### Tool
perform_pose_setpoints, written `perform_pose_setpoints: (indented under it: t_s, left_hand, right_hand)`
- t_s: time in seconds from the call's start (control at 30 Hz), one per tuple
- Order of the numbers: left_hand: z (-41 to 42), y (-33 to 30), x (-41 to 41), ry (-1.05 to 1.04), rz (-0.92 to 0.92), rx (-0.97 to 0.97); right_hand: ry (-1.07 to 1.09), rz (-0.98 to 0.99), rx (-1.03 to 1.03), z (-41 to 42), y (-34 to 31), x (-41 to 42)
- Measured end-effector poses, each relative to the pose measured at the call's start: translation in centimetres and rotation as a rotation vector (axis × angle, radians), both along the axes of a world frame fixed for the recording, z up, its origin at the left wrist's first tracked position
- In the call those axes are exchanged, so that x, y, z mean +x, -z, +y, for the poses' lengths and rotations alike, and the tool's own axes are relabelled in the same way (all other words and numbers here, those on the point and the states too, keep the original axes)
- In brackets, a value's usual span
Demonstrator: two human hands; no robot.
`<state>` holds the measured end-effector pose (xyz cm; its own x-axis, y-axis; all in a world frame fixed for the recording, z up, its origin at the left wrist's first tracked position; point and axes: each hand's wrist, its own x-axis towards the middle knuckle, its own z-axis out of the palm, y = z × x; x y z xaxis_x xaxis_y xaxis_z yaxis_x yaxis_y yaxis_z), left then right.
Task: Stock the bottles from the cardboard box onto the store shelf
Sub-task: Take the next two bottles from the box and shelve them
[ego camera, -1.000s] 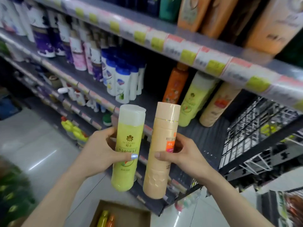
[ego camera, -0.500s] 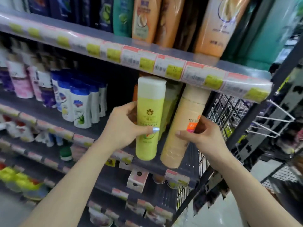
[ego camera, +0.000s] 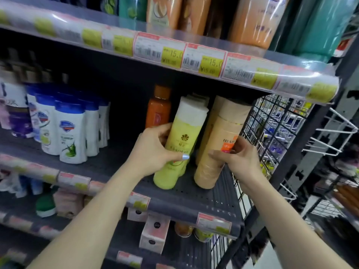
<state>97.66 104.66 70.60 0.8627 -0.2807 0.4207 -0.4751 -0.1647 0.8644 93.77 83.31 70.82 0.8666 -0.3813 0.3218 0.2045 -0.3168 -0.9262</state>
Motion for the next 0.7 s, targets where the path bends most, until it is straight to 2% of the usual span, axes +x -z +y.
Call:
perform_pose_setpoints:
  t_s: [0.4, 0.7]
  left_hand:
    - [-0.1, 2.2, 0.6, -0.052, -0.016, -0.151]
    - [-0.4, 3.1, 0.8, -0.056, -0.089, -0.131]
  right_hand:
    - [0.041, 0.002, -0.105, 0.0, 0.2, 2.3]
    - [0.065, -0.025, -0.100, 0.1, 0.7, 2.4]
